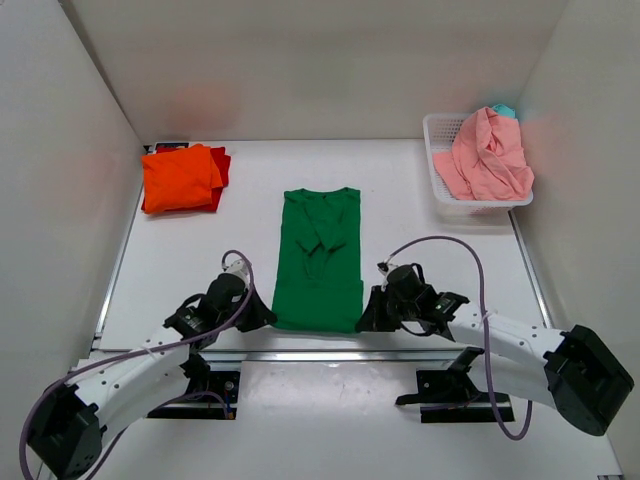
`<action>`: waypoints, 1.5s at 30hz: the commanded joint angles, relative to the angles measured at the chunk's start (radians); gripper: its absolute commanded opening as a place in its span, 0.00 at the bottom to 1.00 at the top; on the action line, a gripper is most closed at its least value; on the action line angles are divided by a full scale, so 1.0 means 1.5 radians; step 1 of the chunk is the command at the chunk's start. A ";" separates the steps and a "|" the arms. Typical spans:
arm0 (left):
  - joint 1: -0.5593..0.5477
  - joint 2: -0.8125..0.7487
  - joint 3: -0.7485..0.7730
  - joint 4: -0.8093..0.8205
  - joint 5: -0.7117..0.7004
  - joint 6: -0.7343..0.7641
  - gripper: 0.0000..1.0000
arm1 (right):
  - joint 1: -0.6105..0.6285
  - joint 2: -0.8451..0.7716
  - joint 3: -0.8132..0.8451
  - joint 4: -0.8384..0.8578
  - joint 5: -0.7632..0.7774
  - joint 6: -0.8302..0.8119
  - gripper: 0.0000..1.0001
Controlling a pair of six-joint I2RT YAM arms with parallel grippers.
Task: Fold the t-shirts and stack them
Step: Grab one side of the 2/3 rectangular tshirt with both arms, then fold the long partially folded tshirt into a neat square, then put the neatly folded tshirt into the corner of the board with the left arm
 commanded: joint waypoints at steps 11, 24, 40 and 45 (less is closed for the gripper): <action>0.203 0.245 0.348 -0.005 0.116 0.107 0.00 | -0.234 0.149 0.336 -0.133 -0.179 -0.192 0.00; 0.289 0.856 0.885 0.119 0.127 0.112 0.47 | -0.393 0.693 0.895 -0.190 -0.199 -0.281 0.25; 0.273 0.848 0.724 0.101 0.141 0.153 0.69 | -0.368 0.616 0.713 -0.099 -0.125 -0.281 0.56; 0.218 0.930 0.860 -0.069 0.090 0.242 0.73 | -0.365 0.538 0.606 -0.062 -0.129 -0.262 0.56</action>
